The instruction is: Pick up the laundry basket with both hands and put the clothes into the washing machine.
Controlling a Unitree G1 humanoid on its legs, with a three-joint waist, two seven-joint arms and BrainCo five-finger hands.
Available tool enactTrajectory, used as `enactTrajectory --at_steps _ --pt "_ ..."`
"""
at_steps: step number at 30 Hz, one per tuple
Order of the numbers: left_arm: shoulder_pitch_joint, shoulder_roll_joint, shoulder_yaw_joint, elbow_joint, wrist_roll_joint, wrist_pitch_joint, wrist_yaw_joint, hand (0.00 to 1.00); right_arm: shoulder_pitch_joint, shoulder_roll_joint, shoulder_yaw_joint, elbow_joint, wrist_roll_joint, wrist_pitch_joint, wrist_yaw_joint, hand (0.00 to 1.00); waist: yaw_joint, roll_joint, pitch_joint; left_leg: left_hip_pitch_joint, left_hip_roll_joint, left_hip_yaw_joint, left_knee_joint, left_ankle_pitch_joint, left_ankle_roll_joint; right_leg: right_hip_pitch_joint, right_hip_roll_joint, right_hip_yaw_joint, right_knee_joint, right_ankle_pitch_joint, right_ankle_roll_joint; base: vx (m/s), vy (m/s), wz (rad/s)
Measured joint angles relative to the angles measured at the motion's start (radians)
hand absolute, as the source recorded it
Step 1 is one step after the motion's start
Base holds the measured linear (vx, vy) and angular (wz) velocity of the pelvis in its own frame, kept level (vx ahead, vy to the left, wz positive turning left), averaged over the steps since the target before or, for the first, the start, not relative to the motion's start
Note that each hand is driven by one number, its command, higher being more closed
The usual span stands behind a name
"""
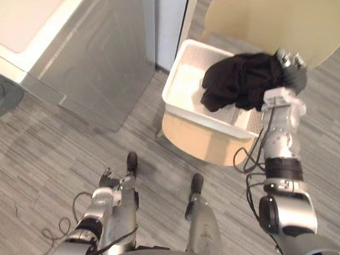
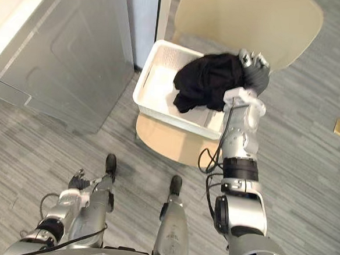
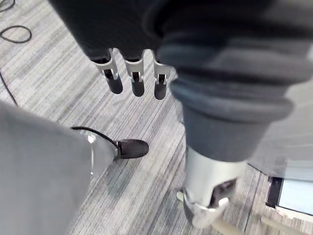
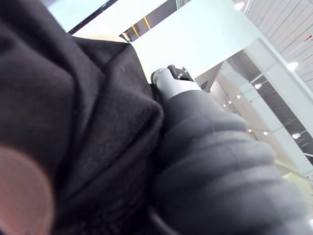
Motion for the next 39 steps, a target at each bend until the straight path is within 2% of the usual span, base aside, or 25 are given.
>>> enactTrajectory --at_steps 6,8,12,13,16,19,21,23,28,31,32,38,39 --pt "0.115 0.045 0.118 0.011 -0.025 0.01 -0.016 0.0 0.185 0.032 -0.003 -0.078 0.0 0.023 0.052 1.0 -0.014 -0.003 -0.119 0.053 -0.01 -0.017 -0.006 -0.024 -0.001 0.083 -0.01 -0.028 -0.039 -0.018 0.011 0.06 -0.042 0.13" --pt "0.141 0.048 0.179 -0.033 -0.068 0.012 -0.023 0.0 0.241 0.034 -0.018 -0.121 0.003 0.024 0.062 1.0 -0.017 -0.003 -0.153 0.065 -0.013 -0.037 -0.006 -0.03 -0.005 0.117 -0.012 -0.051 -0.058 -0.02 0.013 0.08 -0.041 0.22" --pt "0.209 0.049 0.294 -0.326 -0.139 0.006 -0.015 0.0 0.277 0.035 -0.125 -0.155 0.013 0.023 0.068 1.0 -0.009 -0.012 -0.221 0.08 -0.021 -0.061 -0.006 -0.04 -0.005 0.166 -0.014 -0.081 -0.096 -0.015 0.009 0.07 -0.024 0.2" --pt "0.215 0.05 0.331 -0.411 -0.156 -0.006 0.006 0.0 0.277 0.034 -0.161 -0.158 0.013 0.018 0.065 1.0 0.003 -0.015 -0.246 0.086 -0.023 -0.061 -0.006 -0.044 -0.006 0.176 -0.014 -0.082 -0.106 -0.014 0.008 0.06 -0.015 0.07" --pt "0.218 0.067 0.41 -0.592 -0.168 -0.018 0.06 0.0 0.27 0.034 -0.194 -0.192 0.013 0.005 0.044 1.0 0.015 -0.015 -0.292 0.111 -0.026 -0.059 -0.006 -0.056 -0.008 0.214 -0.015 -0.086 -0.131 -0.011 0.009 0.08 -0.016 0.02" --pt "0.218 0.069 0.472 -0.775 -0.173 -0.035 0.113 0.0 0.261 0.03 -0.213 -0.225 0.013 -0.017 0.011 1.0 0.017 -0.014 -0.329 0.136 -0.027 -0.057 -0.006 -0.06 -0.003 0.242 -0.015 -0.094 -0.137 -0.013 0.008 0.07 -0.02 -0.01" --pt "0.21 0.073 0.475 -0.847 -0.168 -0.052 0.137 0.0 0.24 0.019 -0.216 -0.231 0.013 -0.032 -0.012 1.0 0.016 -0.011 -0.339 0.155 -0.027 -0.051 -0.006 -0.061 -0.004 0.26 -0.016 -0.093 -0.137 -0.013 0.009 0.04 -0.012 -0.04" --pt "0.204 0.073 0.451 -0.925 -0.151 -0.052 0.157 0.0 0.217 0.012 -0.225 -0.23 0.022 -0.039 -0.024 1.0 0.013 -0.008 -0.352 0.173 -0.027 -0.048 -0.006 -0.065 -0.002 0.276 -0.016 -0.092 -0.138 -0.016 0.009 0.0 -0.006 -0.03" --pt "0.144 0.089 0.272 -1.139 -0.079 -0.057 0.157 0.0 0.14 -0.031 -0.22 -0.229 0.043 -0.058 -0.063 1.0 0.007 0.015 -0.371 0.181 -0.027 -0.04 -0.007 -0.076 -0.004 0.28 -0.017 -0.084 -0.138 -0.027 0.009 -0.05 0.009 -0.01" --pt "0.091 0.089 0.141 -1.247 -0.033 -0.076 0.152 0.0 0.108 -0.037 -0.199 -0.226 0.043 -0.07 -0.086 1.0 0.003 0.026 -0.384 0.181 -0.027 -0.037 -0.007 -0.073 -0.004 0.277 -0.017 -0.076 -0.139 -0.025 0.007 -0.03 0.005 -0.06" --pt "0.068 0.089 0.05 -1.286 -0.011 -0.087 0.145 0.0 0.102 -0.037 -0.188 -0.223 0.043 -0.071 -0.089 1.0 0.0 0.032 -0.394 0.181 -0.027 -0.035 -0.007 -0.071 -0.006 0.273 -0.017 -0.07 -0.138 -0.021 0.001 -0.01 0.0 -0.08" --pt "0.05 0.088 -0.156 -1.314 0.006 -0.092 0.068 0.0 0.094 -0.035 -0.142 -0.219 0.043 -0.07 -0.091 1.0 -0.009 0.04 -0.4 0.198 -0.024 -0.009 -0.007 -0.067 0.0 0.27 -0.016 -0.045 -0.138 -0.014 0.005 0.01 -0.008 -0.15" --pt "0.049 0.087 -0.178 -1.314 0.006 -0.092 0.053 0.0 0.094 -0.034 -0.133 -0.217 0.043 -0.07 -0.092 0.0 -0.018 0.04 -0.4 0.197 -0.023 -0.008 -0.007 -0.066 0.0 0.268 -0.016 -0.044 -0.137 -0.013 0.006 0.0 -0.008 -0.04"
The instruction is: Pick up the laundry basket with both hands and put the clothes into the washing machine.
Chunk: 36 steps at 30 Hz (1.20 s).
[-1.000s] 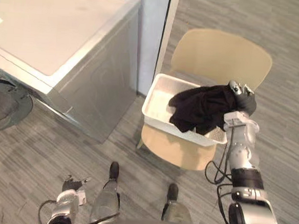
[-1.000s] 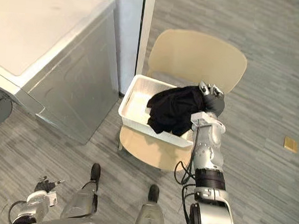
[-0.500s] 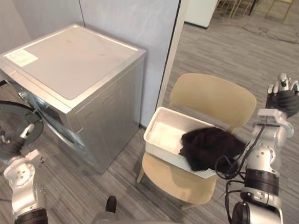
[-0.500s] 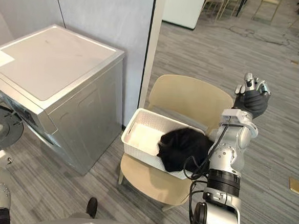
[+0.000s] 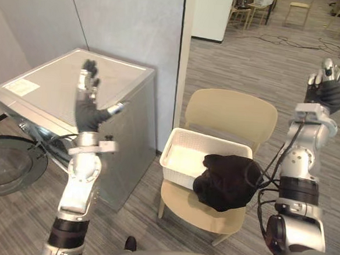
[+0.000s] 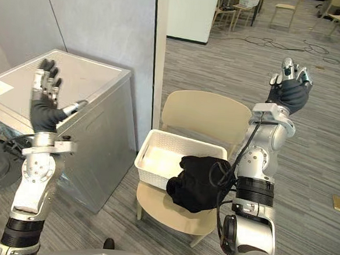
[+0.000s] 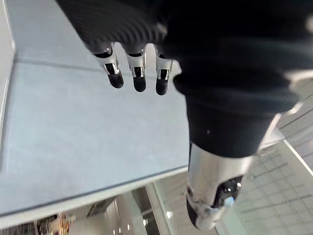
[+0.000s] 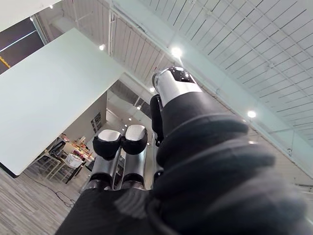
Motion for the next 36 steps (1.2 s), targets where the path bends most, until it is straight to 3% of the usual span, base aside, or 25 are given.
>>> enactTrajectory --at_steps 6,8,10,12,13,15,21,24,28,31,33,36 --pt "0.0 0.002 -0.045 0.012 -0.001 0.0 -0.049 0.0 0.0 -0.001 0.027 0.036 -0.015 0.008 0.003 0.0 -0.01 0.0 0.0 0.001 0.001 0.001 0.0 0.001 0.0 -0.003 0.0 0.003 0.002 0.0 -0.001 -0.03 0.001 0.0" --pt "0.003 0.003 -0.051 0.037 -0.004 0.0 -0.068 0.0 0.014 -0.028 0.073 0.064 -0.074 0.058 0.025 0.0 -0.013 -0.001 0.001 0.001 0.0 0.0 -0.001 0.001 0.001 -0.004 0.0 0.004 0.003 0.0 -0.001 -0.06 0.003 0.01" --pt "0.034 0.005 -0.065 0.045 -0.014 0.0 -0.1 0.0 0.06 -0.089 0.144 0.077 -0.221 0.136 0.095 0.0 -0.015 -0.007 0.005 0.0 0.0 -0.002 -0.001 -0.002 -0.003 -0.004 0.0 0.004 0.006 0.0 -0.001 -0.05 0.0 0.02" --pt "0.072 0.006 -0.074 0.045 -0.014 0.0 -0.123 0.0 0.091 -0.116 0.171 0.076 -0.343 0.175 0.133 0.0 -0.015 -0.011 0.007 0.001 0.0 -0.002 -0.001 -0.002 -0.003 -0.004 0.0 0.003 0.007 0.0 -0.001 -0.02 -0.001 0.01" --pt "0.115 0.006 -0.082 0.045 -0.014 0.001 -0.147 0.0 0.122 -0.137 0.187 0.073 -0.498 0.211 0.173 0.0 -0.018 -0.015 0.01 0.0 0.0 -0.003 -0.001 -0.002 -0.003 -0.004 0.0 0.002 0.008 0.0 -0.001 0.0 0.0 0.0" --pt "0.159 0.006 -0.091 0.044 -0.014 0.001 -0.174 0.0 0.165 -0.164 0.21 0.073 -0.663 0.242 0.22 0.0 -0.015 -0.021 0.014 -0.001 0.0 -0.007 -0.001 -0.001 -0.003 -0.004 0.0 -0.001 0.01 -0.002 0.0 -0.03 -0.009 0.04" --pt "0.294 0.005 -0.073 0.017 -0.023 0.001 -0.239 0.0 0.253 -0.2 0.255 0.151 -0.914 0.274 0.328 0.0 -0.004 -0.043 0.036 -0.044 -0.003 -0.055 -0.001 0.017 -0.002 -0.022 0.0 -0.044 0.028 -0.008 -0.001 -0.04 -0.013 0.21" --pt "0.375 0.004 -0.01 -0.011 -0.05 0.002 -0.251 0.0 0.279 -0.223 0.252 0.234 -0.957 0.285 0.357 0.0 0.008 -0.049 0.083 -0.084 -0.009 -0.103 0.0 0.032 0.002 -0.031 0.0 -0.095 0.042 -0.012 -0.001 -0.08 -0.019 0.48" --pt "0.408 0.004 0.072 -0.012 -0.078 0.006 -0.248 0.0 0.276 -0.226 0.168 0.399 -0.993 0.302 0.351 0.0 0.033 -0.036 0.175 -0.145 -0.028 -0.204 0.0 0.05 0.0 -0.039 -0.004 -0.187 0.073 -0.027 0.003 -0.1 -0.014 0.67" --pt "0.429 0.024 0.061 0.009 -0.075 0.01 -0.248 0.0 0.223 -0.23 0.167 0.496 -1.073 0.312 0.322 0.0 0.064 -0.032 0.212 -0.187 -0.033 -0.227 0.006 0.05 0.0 -0.079 -0.009 -0.202 0.098 -0.029 0.003 -0.06 -0.016 0.25" --pt "0.418 0.033 0.042 0.064 -0.041 0.015 -0.251 0.0 0.179 -0.232 0.167 0.506 -1.139 0.323 0.313 0.0 0.072 -0.028 0.245 -0.197 -0.038 -0.226 0.006 0.05 0.0 -0.105 -0.021 -0.198 0.129 -0.038 0.005 -0.05 -0.024 -0.03" --pt "0.389 0.035 0.005 0.175 0.001 0.038 -0.252 0.0 0.112 -0.243 0.167 0.529 -1.152 0.331 0.286 0.0 0.072 -0.034 0.3 -0.222 -0.037 -0.222 0.007 0.051 -0.001 -0.157 -0.034 -0.193 0.182 -0.061 0.01 -0.04 -0.034 -0.03"
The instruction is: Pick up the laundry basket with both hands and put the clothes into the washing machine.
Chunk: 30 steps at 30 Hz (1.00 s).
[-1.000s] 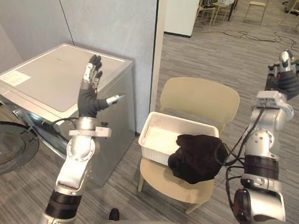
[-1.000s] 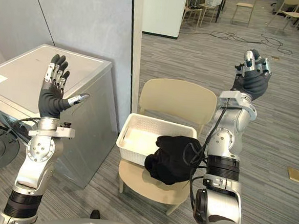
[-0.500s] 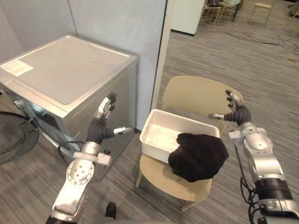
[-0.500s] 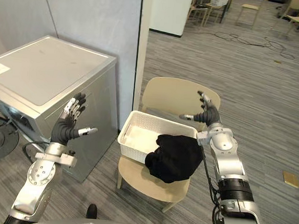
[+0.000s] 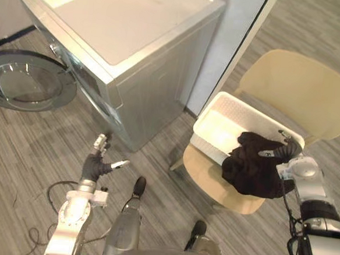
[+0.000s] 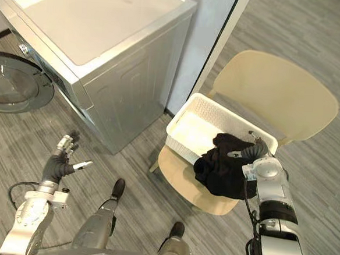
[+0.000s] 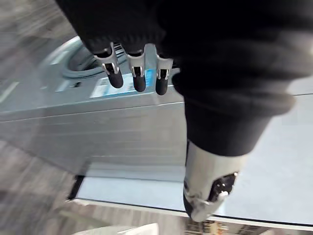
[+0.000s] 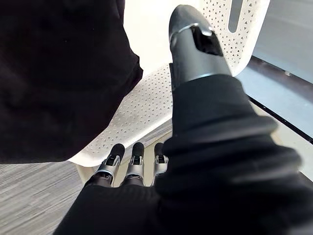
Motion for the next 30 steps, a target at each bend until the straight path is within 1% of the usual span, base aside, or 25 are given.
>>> enactTrajectory --at_steps 2,3,4,7,8,10,12,13,16,19,22,24,26,29,30 --pt "-0.019 0.0 -0.017 0.043 -0.001 0.013 -0.007 0.0 -0.052 -0.027 0.0 0.041 0.0 0.001 -0.013 0.0 0.004 -0.001 0.04 -0.021 0.004 0.003 0.0 0.005 -0.002 -0.033 -0.001 0.007 0.02 -0.002 -0.004 -0.04 -0.046 -0.09" --pt "-0.019 -0.001 -0.019 0.057 -0.001 0.019 -0.012 0.0 -0.072 -0.041 0.0 0.059 0.0 0.003 -0.014 0.0 0.008 -0.004 0.047 -0.037 0.007 0.005 0.0 0.013 -0.003 -0.055 0.0 0.014 0.027 -0.003 -0.005 -0.01 -0.061 -0.27" --pt "-0.018 -0.001 -0.019 0.064 -0.001 0.033 -0.017 0.0 -0.087 -0.062 -0.001 0.061 0.002 0.012 -0.015 0.0 0.019 -0.006 0.071 -0.044 0.017 0.026 0.0 0.036 -0.002 -0.076 0.003 0.029 0.036 -0.002 -0.008 0.01 -0.054 -0.31" --pt "-0.031 -0.002 -0.017 0.067 -0.001 0.041 -0.017 0.0 -0.117 -0.077 -0.001 0.081 0.009 0.019 -0.013 0.0 0.024 -0.025 0.106 -0.06 0.025 0.053 0.001 0.044 0.001 -0.112 0.007 0.054 0.044 0.001 -0.003 0.03 -0.074 -0.28" --pt "-0.039 -0.003 -0.017 0.072 -0.001 0.041 -0.017 0.0 -0.123 -0.084 -0.001 0.091 0.013 0.019 -0.012 0.0 0.027 -0.029 0.109 -0.07 0.027 0.057 0.001 0.047 -0.001 -0.124 0.009 0.058 0.045 0.003 -0.005 0.05 -0.081 -0.3" --pt "-0.068 -0.008 -0.008 0.107 -0.001 0.045 -0.016 0.0 -0.169 -0.09 -0.001 0.122 0.059 0.02 -0.011 0.0 0.03 -0.042 0.135 -0.093 0.041 0.075 0.001 0.055 0.004 -0.159 0.021 0.079 0.045 0.014 -0.01 0.06 -0.091 -0.31" --pt "-0.09 -0.013 -0.007 0.134 -0.001 0.051 -0.015 0.0 -0.187 -0.092 -0.001 0.144 0.1 0.02 -0.011 0.0 0.028 -0.043 0.16 -0.095 0.046 0.081 0.001 0.055 0.004 -0.16 0.028 0.081 0.038 0.017 -0.012 0.03 -0.09 -0.15" --pt "-0.097 -0.016 -0.006 0.141 -0.001 0.052 -0.01 0.0 -0.188 -0.092 0.0 0.162 0.15 0.019 -0.011 0.0 0.031 -0.045 0.165 -0.101 0.051 0.083 0.001 0.054 0.003 -0.167 0.033 0.083 0.036 0.018 -0.014 0.02 -0.088 -0.11" --pt "-0.097 -0.025 0.007 0.143 -0.001 0.052 0.01 0.0 -0.202 -0.091 -0.001 0.216 0.241 0.018 -0.013 0.0 0.032 -0.045 0.166 -0.12 0.055 0.082 0.001 0.052 0.001 -0.192 0.039 0.089 0.036 0.017 -0.014 0.02 -0.083 -0.09" --pt "-0.113 -0.035 0.011 0.162 -0.001 0.052 0.025 0.0 -0.205 -0.087 -0.001 0.23 0.286 0.018 -0.012 0.0 0.033 -0.045 0.171 -0.127 0.055 0.082 0.001 0.047 0.001 -0.196 0.04 0.089 0.034 0.016 -0.015 0.02 -0.067 -0.02" --pt "-0.135 -0.035 0.013 0.184 -0.001 0.054 0.027 0.0 -0.222 -0.051 -0.001 0.266 0.328 0.018 -0.013 0.0 0.042 -0.046 0.181 -0.142 0.055 0.081 0.001 0.041 -0.001 -0.21 0.043 0.087 0.036 0.014 -0.018 0.0 -0.058 0.0" --pt "-0.143 -0.035 0.013 0.197 -0.001 0.054 0.031 0.0 -0.235 -0.017 0.0 0.299 0.335 0.019 -0.013 0.0 0.047 -0.046 0.181 -0.163 0.059 0.079 0.001 0.045 0.002 -0.23 0.046 0.085 0.037 0.014 -0.019 0.0 -0.051 -0.02" --pt "-0.161 -0.037 0.013 0.231 -0.001 0.058 0.051 0.0 -0.242 0.025 0.009 0.327 0.336 0.019 -0.016 0.0 0.056 -0.047 0.182 -0.179 0.061 0.078 0.001 0.047 0.001 -0.247 0.048 0.085 0.037 0.015 -0.02 0.02 -0.066 -0.03" --pt "-0.168 -0.041 0.017 0.246 -0.001 0.058 0.067 0.0 -0.247 0.049 0.012 0.334 0.37 0.018 -0.024 0.0 0.057 -0.047 0.182 -0.191 0.06 0.07 0.001 0.047 0.001 -0.257 0.049 0.086 0.034 0.015 -0.021 0.03 -0.055 -0.01" --pt "-0.17 -0.046 0.021 0.253 -0.001 0.058 0.071 0.0 -0.258 0.053 0.023 0.343 0.386 0.018 -0.04 0.0 0.055 -0.046 0.182 -0.198 0.06 0.067 0.002 0.047 0.001 -0.261 0.05 0.083 0.033 0.016 -0.021 0.02 -0.047 0.04"
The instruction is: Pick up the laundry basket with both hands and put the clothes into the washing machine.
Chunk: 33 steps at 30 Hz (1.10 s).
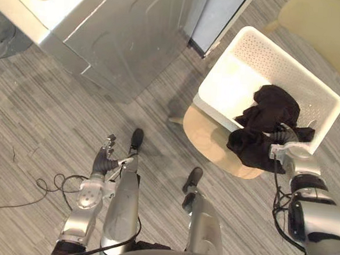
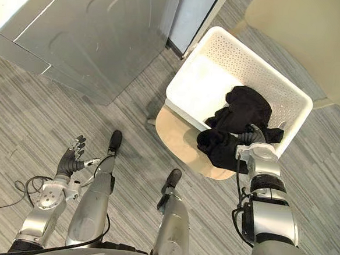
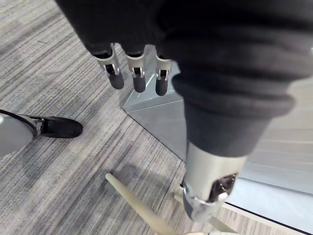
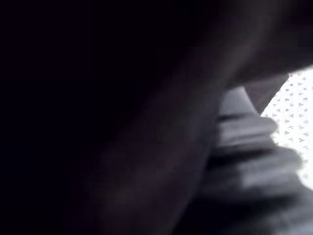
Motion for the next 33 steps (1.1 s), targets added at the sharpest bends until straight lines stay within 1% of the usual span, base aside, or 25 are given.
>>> enactTrajectory --at_steps 4,9,10,13,16,17,20,25,27,33 --pt "-0.024 -0.004 -0.001 0.024 0.0 0.0 0.02 0.0 -0.018 0.012 0.008 0.048 0.054 -0.017 -0.011 0.0 -0.002 -0.003 0.013 -0.043 0.0 -0.015 0.073 -0.032 -0.003 0.001 0.008 -0.009 -0.004 -0.001 -0.003 0.01 -0.044 0.06" --pt "-0.036 -0.007 -0.001 0.035 0.0 0.0 0.026 0.0 -0.022 0.03 0.006 0.088 0.109 -0.031 -0.015 0.0 0.0 -0.003 0.014 -0.071 0.002 -0.042 0.077 -0.035 -0.006 -0.007 0.014 -0.037 -0.002 -0.016 -0.016 0.0 -0.036 0.11" --pt "-0.037 -0.007 -0.001 0.035 0.0 0.0 0.034 0.0 -0.021 0.032 0.006 0.095 0.13 -0.031 -0.012 0.0 0.003 -0.005 0.014 -0.077 0.002 -0.045 0.077 -0.035 -0.006 -0.011 0.014 -0.04 0.001 -0.018 -0.014 0.02 -0.032 0.16" --pt "-0.046 -0.009 0.0 0.035 0.0 0.0 0.044 0.0 -0.022 0.03 0.006 0.101 0.146 -0.031 -0.008 0.0 0.011 -0.008 0.012 -0.087 0.001 -0.046 0.077 -0.035 -0.007 -0.021 0.013 -0.041 0.005 -0.019 -0.013 0.0 -0.006 0.03" --pt "-0.053 -0.01 0.0 0.035 0.0 0.0 0.052 0.0 -0.022 0.032 0.006 0.101 0.168 -0.032 -0.007 0.0 0.012 -0.008 0.012 -0.092 0.002 -0.046 0.077 -0.04 -0.012 -0.029 0.012 -0.041 0.006 -0.02 -0.012 0.0 0.0 0.0" --pt "-0.061 -0.019 0.002 0.035 -0.001 0.0 0.061 0.0 -0.026 0.023 0.006 0.099 0.177 -0.032 -0.004 1.0 0.012 -0.008 0.012 -0.106 0.002 -0.047 0.085 -0.04 -0.013 -0.04 0.012 -0.044 0.009 -0.022 -0.014 0.0 0.0 0.0" --pt "-0.074 -0.04 -0.001 0.035 -0.001 0.0 0.068 0.0 -0.032 0.011 0.006 0.098 0.178 -0.031 -0.004 1.0 0.015 -0.01 0.011 -0.132 0.003 -0.054 0.097 -0.041 -0.014 -0.056 0.012 -0.053 0.011 -0.021 -0.015 -0.02 -0.002 0.01" --pt "-0.075 -0.048 -0.001 0.035 -0.003 0.0 0.092 0.0 -0.034 0.007 0.005 0.098 0.178 -0.033 -0.023 1.0 0.027 -0.013 0.008 -0.149 0.008 -0.05 0.112 -0.041 -0.014 -0.068 0.016 -0.05 0.004 -0.01 -0.018 0.0 -0.002 -0.05" --pt "-0.075 -0.049 -0.003 0.035 -0.003 0.0 0.1 0.0 -0.034 0.007 0.006 0.098 0.178 -0.041 -0.033 1.0 0.033 -0.013 0.008 -0.149 0.011 -0.046 0.113 -0.041 -0.014 -0.069 0.017 -0.045 0.001 -0.006 -0.019 0.0 -0.003 -0.08" --pt "-0.075 -0.049 -0.02 0.036 -0.003 0.0 0.11 0.0 -0.03 0.012 0.006 0.097 0.178 -0.043 -0.055 1.0 0.036 -0.011 -0.018 -0.159 0.009 -0.037 0.114 -0.041 -0.015 -0.079 0.019 -0.035 -0.012 0.012 -0.019 0.02 -0.005 -0.06"
